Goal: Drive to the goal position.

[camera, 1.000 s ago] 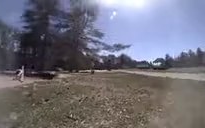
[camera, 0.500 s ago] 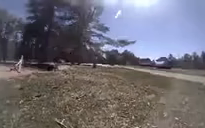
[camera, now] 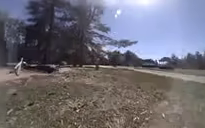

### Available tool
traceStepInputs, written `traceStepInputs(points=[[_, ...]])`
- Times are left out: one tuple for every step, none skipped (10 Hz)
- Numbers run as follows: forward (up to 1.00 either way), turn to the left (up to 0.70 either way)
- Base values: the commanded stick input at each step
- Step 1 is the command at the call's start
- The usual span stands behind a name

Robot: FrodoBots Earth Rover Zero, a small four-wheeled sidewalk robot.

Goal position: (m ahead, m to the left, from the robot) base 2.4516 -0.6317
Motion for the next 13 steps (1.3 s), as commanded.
traceStepInputs(points=[[0.69,0.06],[0.69,0.06],[0.69,0.06],[0.69,0.06],[0.69,0.06],[0.69,0.02],[0.69,-0.08],[0.69,-0.17],[0.69,-0.27],[0.69,-0.19],[0.69,0.06],[0.69,0.06],[0.69,0.06]])
